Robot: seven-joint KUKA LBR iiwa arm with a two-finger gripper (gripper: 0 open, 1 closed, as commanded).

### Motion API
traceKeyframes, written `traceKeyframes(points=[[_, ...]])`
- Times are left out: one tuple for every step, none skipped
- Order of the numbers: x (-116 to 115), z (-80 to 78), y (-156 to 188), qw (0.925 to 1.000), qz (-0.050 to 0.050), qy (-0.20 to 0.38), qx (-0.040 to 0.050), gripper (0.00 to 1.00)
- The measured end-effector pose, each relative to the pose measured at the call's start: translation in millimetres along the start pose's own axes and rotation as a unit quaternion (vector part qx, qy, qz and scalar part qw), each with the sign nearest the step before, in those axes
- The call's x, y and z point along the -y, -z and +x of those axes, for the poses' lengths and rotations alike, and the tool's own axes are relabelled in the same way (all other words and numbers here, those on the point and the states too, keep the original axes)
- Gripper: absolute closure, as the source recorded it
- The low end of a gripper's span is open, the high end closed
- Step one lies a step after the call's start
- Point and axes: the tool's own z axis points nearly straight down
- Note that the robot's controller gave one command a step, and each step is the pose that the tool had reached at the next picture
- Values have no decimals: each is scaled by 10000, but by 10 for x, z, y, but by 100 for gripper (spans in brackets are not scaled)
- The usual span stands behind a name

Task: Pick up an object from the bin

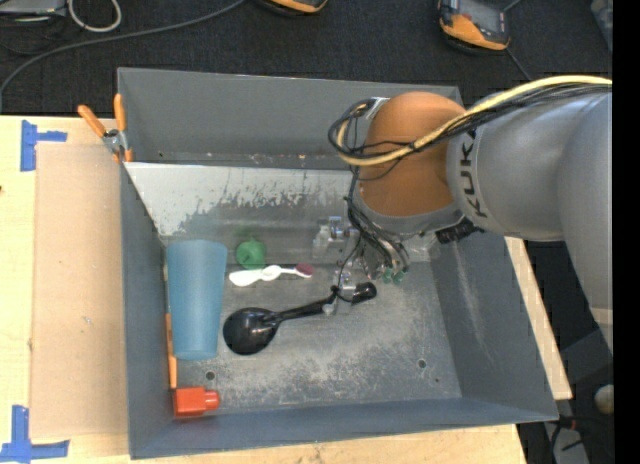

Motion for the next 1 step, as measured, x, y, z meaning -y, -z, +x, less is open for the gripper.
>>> traceKeyframes(points=[[2, -19, 45, 10000, -2, -7, 38, 0]])
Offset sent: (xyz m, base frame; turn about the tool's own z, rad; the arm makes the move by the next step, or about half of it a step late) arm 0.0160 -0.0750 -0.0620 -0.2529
